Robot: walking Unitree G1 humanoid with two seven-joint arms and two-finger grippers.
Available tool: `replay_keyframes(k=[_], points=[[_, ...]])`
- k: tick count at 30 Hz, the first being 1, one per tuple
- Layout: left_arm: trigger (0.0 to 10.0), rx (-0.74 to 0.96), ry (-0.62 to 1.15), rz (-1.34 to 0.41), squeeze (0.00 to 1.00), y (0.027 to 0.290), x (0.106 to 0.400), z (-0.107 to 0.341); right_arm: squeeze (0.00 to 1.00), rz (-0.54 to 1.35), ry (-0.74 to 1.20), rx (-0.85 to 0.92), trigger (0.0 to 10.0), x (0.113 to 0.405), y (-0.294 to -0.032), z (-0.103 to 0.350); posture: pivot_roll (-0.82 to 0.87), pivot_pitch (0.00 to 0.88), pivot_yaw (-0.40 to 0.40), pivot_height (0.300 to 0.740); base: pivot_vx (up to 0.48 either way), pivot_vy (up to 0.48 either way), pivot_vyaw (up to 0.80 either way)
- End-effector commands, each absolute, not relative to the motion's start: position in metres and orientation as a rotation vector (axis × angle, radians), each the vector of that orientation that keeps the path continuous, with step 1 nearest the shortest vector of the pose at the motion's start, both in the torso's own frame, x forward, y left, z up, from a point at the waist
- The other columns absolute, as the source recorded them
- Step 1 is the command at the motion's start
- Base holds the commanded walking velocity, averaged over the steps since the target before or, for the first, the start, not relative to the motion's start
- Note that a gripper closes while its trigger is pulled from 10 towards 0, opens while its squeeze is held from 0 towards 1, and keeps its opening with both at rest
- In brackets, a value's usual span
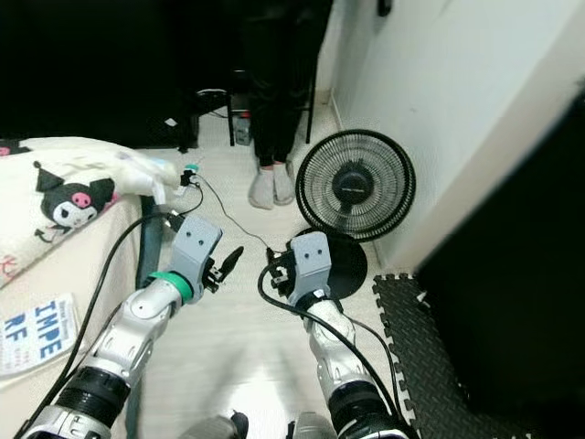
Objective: Clean up the room
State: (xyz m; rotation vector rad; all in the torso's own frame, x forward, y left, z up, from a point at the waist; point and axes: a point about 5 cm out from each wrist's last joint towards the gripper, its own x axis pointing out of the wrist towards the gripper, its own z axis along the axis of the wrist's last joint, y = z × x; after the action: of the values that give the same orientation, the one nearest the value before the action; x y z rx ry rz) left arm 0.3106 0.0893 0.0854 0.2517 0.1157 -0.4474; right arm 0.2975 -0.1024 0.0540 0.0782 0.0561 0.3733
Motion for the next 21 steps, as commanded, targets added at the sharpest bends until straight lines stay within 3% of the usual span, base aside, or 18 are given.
replay_keyframes(k=[1,4,21], points=[[10.0,0.261,0.128,-0.444,0.00,0.0920,0.3090,0.0819,0.00,0.386,0.064,0.080,10.0,0.2954,-0.0992,0.0526,-0.04,0.004,0.025,0.740,0.000,0.000,0.00],[10.0,0.262,0.126,-0.444,0.00,0.0917,0.3093,0.0823,0.00,0.399,0.070,0.008,10.0,0.2951,-0.0989,0.0504,-0.03,0.004,0.025,0.740,0.000,0.000,0.46],[10.0,0.259,0.123,-0.447,0.00,0.0900,0.3099,0.0830,0.00,0.414,0.077,0.031,10.0,0.2929,-0.0984,0.0490,-0.04,0.012,0.026,0.740,0.000,0.000,0.75]])
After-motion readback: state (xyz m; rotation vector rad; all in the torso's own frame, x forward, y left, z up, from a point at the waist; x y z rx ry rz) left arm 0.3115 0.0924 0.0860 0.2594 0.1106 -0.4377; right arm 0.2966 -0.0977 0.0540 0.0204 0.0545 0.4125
